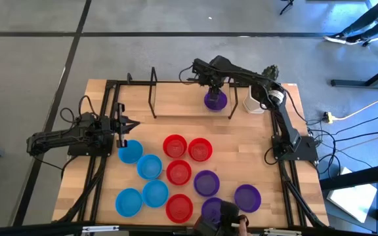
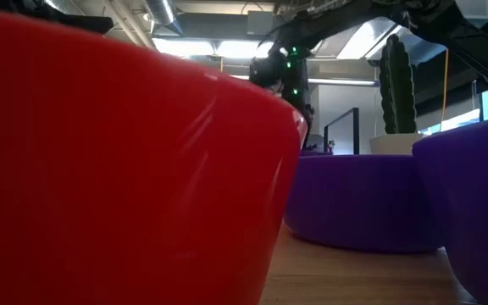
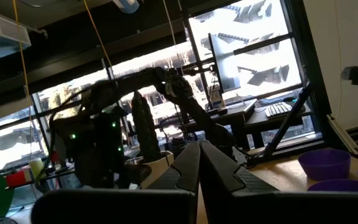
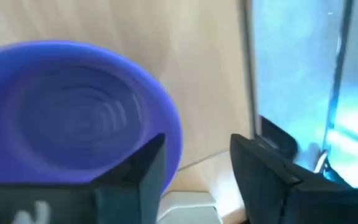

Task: Pick & Place Mini bowls
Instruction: Put the blue bowl on the shelf

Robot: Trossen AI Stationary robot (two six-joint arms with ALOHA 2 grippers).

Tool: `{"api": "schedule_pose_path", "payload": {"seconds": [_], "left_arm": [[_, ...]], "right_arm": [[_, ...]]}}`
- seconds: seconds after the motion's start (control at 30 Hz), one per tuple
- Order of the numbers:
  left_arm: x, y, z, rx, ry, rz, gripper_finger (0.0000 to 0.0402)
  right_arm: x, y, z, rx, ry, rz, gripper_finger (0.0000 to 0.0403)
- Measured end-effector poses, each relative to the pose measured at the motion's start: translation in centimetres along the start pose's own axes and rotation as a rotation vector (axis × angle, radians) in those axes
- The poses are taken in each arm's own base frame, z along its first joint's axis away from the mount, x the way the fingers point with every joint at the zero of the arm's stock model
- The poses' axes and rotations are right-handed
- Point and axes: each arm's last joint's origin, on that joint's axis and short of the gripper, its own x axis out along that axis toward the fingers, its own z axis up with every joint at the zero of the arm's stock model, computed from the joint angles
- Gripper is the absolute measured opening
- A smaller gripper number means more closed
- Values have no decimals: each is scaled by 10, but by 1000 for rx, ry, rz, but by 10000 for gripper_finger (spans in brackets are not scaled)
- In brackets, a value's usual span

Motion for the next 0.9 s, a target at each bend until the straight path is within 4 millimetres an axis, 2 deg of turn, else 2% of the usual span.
{"api": "schedule_pose_path", "payload": {"seconds": [0.07,0.13,0.23,0.3,0.37,0.43,0.53,0.6,0.67,0.73,0.83,0.9], "left_arm": [[0,0,0,0,0,1,4],[0,0,0,0,0,1,3],[0,0,0,0,0,1,2],[0,0,0,0,0,1,4],[0,0,0,0,0,1,7],[0,0,0,0,0,1,7],[0,0,0,0,0,1,6],[0,0,0,0,0,1,4],[0,0,0,0,0,1,4],[0,0,0,0,0,1,5],[0,0,0,0,1,1,6],[0,0,0,0,1,1,5]], "right_arm": [[-19,-1,3,25,-51,10,185],[-47,1,5,31,-146,47,184],[-104,10,3,14,-357,87,176],[-145,21,-6,-4,-564,93,165],[-189,35,-22,-37,-783,82,148],[-233,48,-47,-68,-982,77,125],[-287,64,-96,-104,-1199,104,81],[-313,70,-134,-108,-1296,133,48],[-329,77,-170,-114,-1352,172,16],[-332,85,-198,-134,-1353,220,8],[-320,98,-232,-138,-1318,250,12],[-302,106,-248,-133,-1290,248,9]]}}
